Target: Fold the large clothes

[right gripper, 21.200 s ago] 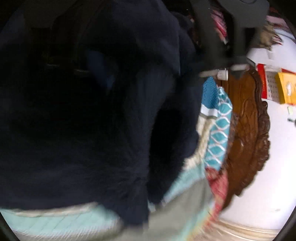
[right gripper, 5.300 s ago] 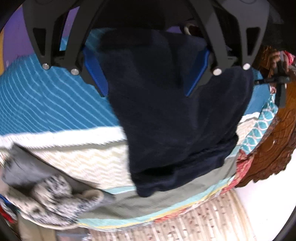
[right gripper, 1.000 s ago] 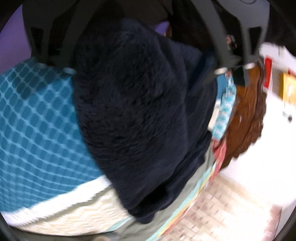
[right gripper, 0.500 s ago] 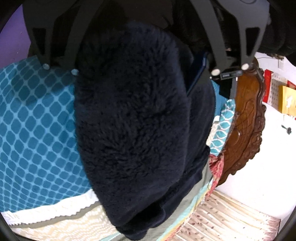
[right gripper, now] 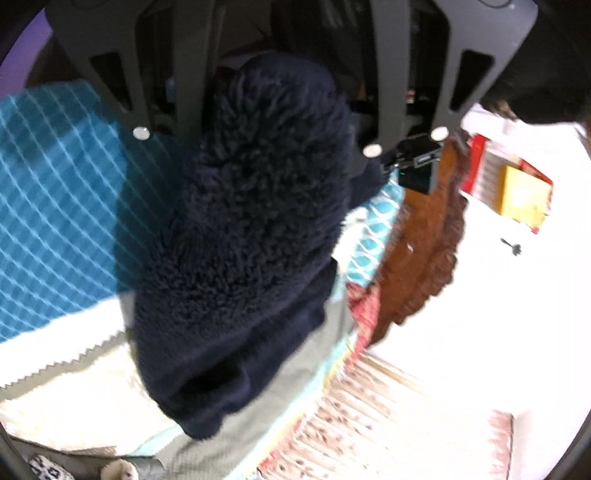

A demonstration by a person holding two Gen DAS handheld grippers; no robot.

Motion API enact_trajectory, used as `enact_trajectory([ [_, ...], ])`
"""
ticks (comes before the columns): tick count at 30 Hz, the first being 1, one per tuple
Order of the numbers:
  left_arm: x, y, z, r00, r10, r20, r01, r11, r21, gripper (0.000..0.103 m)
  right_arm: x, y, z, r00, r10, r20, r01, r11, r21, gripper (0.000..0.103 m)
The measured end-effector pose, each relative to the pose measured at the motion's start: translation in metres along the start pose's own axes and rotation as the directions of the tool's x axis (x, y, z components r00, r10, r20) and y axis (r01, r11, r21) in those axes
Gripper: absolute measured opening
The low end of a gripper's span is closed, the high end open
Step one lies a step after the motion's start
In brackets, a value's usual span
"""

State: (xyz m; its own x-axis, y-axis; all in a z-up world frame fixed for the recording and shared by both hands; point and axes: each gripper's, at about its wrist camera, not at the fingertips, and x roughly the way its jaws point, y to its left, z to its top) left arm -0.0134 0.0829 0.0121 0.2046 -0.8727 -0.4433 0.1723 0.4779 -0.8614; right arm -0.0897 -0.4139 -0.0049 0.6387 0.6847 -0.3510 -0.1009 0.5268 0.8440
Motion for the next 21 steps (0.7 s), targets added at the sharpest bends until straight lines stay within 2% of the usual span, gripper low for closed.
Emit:
enact_trajectory([
  [4,-0.015,-0.01,0.039,0.995,-0.019,0.095,0.021,1.0,-0.014,0.043,0.008,0.014,0.031,0.999,0.018,0.049,-0.016,0.999,-0.04,0.036],
  [7,-0.012,-0.021,0.073,0.985,0.052,0.167,-0.049,0.999,-0.018,0.043,0.012,0.014,0.058,0.993,-0.034,0.114,0.039,0.999,-0.036,0.036],
  [8,-0.008,-0.02,0.083,0.98,0.099,0.17,-0.095,0.995,-0.033,0.043,0.015,0.007,0.067,0.986,-0.081,0.143,0.084,0.996,-0.017,0.036],
  [9,-0.003,-0.015,0.093,0.975,0.148,0.163,-0.143,0.989,-0.043,0.043,0.018,0.001,0.073,0.98,-0.118,0.162,0.12,0.993,-0.002,0.042],
  [10,0.004,-0.012,0.101,0.969,0.189,0.16,-0.184,0.982,-0.049,0.043,0.023,-0.007,0.079,0.971,-0.158,0.18,0.157,0.987,0.019,0.053],
  [11,0.015,-0.007,0.109,0.957,0.248,0.15,-0.243,0.969,-0.05,0.043,0.028,-0.013,0.082,0.966,-0.181,0.187,0.177,0.983,0.039,0.059],
  [12,0.03,-0.002,0.116,0.943,0.306,0.131,-0.303,0.952,-0.046,0.043,0.037,-0.024,0.086,0.961,-0.209,0.181,0.198,0.977,0.076,0.07],
  [14,0.052,0.007,0.122,0.914,0.392,0.105,-0.391,0.92,-0.035,0.043,0.051,-0.041,0.088,0.96,-0.225,0.165,0.205,0.971,0.126,0.074],
  [17,0.069,0.013,0.118,0.896,0.435,0.094,-0.435,0.9,-0.018,0.043,0.061,-0.047,0.087,0.957,-0.232,0.177,0.207,0.967,0.147,0.074],
  [21,0.061,0.003,0.112,0.896,0.429,0.113,-0.433,0.902,0.01,0.044,0.057,-0.05,0.086,0.957,-0.231,0.174,0.207,0.968,0.145,0.076],
])
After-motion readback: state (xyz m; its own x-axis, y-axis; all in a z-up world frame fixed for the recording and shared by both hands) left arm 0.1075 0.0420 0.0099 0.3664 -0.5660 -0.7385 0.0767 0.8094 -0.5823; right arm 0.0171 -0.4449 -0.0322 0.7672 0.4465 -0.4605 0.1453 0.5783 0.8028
